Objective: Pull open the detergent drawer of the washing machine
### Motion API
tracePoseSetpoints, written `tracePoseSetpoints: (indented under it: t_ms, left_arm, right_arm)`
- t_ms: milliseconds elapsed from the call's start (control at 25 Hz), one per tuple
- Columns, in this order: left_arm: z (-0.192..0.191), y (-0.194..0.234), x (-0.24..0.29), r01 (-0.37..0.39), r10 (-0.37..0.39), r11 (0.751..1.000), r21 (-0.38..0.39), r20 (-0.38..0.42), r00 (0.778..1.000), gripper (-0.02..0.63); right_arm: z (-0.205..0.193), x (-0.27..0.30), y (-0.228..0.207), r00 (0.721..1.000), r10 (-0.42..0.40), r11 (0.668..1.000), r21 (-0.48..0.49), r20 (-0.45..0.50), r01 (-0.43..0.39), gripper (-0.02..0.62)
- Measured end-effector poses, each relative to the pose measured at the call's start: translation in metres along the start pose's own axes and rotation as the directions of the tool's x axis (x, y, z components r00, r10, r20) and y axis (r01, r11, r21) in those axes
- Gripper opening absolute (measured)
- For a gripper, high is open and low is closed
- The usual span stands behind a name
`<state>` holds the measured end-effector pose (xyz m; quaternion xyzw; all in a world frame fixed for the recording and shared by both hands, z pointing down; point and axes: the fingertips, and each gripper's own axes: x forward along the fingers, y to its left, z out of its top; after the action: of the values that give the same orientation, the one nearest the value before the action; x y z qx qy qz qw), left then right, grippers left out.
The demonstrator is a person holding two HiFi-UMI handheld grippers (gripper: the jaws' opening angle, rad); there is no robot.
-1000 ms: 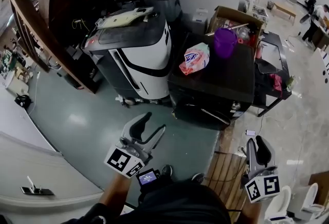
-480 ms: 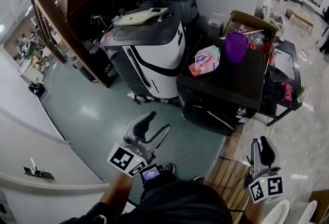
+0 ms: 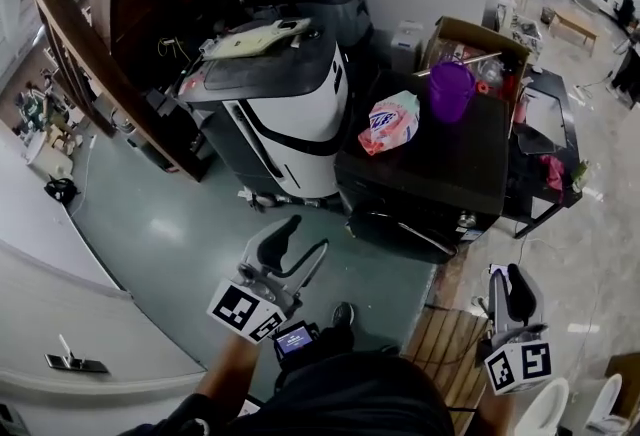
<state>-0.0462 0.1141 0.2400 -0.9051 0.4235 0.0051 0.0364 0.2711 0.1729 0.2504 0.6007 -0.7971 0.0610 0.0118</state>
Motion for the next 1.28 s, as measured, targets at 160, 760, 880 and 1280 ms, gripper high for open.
tracePoseSetpoints:
  t_ms: [160, 760, 880, 1280]
  left_arm:
    - [-0.005, 0.033, 0.022, 0.049, -0.048, 0.998, -0.042, 0.017, 0.999, 0.285]
    - [-0.029, 0.127, 0.093, 0.210, -0.206, 0.971, -0.117, 0.046, 0.977, 0.285]
    - [-0.033, 0.138, 0.102, 0.238, -0.234, 0.963, -0.127, 0.051, 0.971, 0.285]
    - [-0.050, 0.169, 0.119, 0.281, -0.275, 0.946, -0.164, 0.060, 0.960, 0.285]
  right_arm:
    - [0.008, 0.017, 0.011, 0.998, -0.055, 0.998, -0.003, 0.008, 0.055, 0.095]
    - [0.018, 0.091, 0.035, 0.973, -0.231, 0.973, -0.022, 0.004, 0.231, 0.095]
    - [0.019, 0.100, 0.039, 0.965, -0.262, 0.965, -0.027, -0.001, 0.262, 0.095]
    - [0.023, 0.125, 0.049, 0.948, -0.318, 0.947, -0.056, -0.023, 0.316, 0.095]
